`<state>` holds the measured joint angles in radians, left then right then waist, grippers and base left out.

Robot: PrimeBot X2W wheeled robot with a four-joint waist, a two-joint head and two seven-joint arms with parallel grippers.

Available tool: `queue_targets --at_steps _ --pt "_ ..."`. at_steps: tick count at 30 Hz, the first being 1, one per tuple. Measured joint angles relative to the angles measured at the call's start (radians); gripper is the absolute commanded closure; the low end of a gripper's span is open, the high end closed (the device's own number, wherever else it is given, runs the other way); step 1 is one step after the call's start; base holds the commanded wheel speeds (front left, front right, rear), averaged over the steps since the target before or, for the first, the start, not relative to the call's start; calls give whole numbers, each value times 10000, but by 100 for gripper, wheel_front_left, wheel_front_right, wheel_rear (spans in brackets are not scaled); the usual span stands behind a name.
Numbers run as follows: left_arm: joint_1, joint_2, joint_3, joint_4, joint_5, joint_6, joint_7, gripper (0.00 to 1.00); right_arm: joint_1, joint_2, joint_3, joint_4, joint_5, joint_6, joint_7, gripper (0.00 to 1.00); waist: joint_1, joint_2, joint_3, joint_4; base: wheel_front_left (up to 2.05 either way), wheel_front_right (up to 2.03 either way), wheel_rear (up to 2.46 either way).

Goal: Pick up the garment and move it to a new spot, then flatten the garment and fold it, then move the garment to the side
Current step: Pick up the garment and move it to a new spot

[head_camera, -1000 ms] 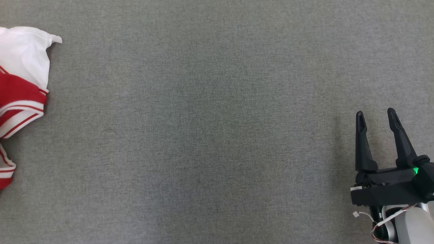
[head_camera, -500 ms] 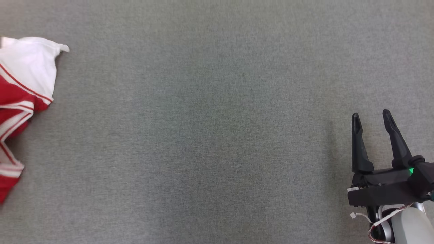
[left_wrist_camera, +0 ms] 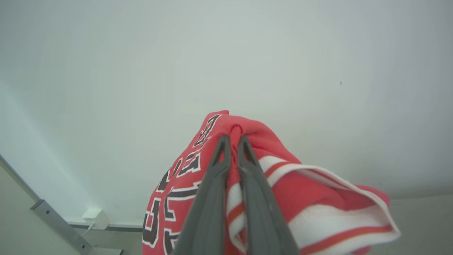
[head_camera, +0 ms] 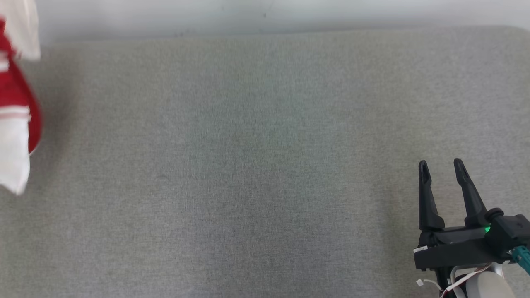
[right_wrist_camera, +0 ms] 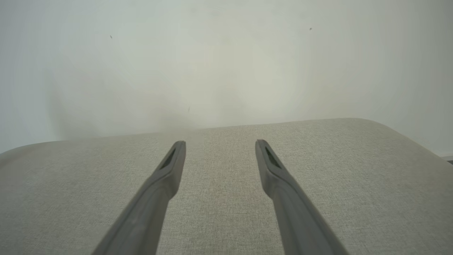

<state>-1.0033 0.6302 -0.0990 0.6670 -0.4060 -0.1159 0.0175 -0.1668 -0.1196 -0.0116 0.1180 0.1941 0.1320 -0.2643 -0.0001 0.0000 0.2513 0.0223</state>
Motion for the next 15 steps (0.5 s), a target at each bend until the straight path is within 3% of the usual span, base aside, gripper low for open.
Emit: queue_targets --at_steps 7,15 --pt "-1002 -617 -790 -2533 82 -2 859 100 188 253 -40 127 144 -2 0 0 -1 -1 -589 -227 0 0 0" --pt "-1389 -2132 -1927 -4188 -341 -48 1900 100 247 522 161 247 288 -2 0 0 -1 -1 -876 -1236 0 0 0"
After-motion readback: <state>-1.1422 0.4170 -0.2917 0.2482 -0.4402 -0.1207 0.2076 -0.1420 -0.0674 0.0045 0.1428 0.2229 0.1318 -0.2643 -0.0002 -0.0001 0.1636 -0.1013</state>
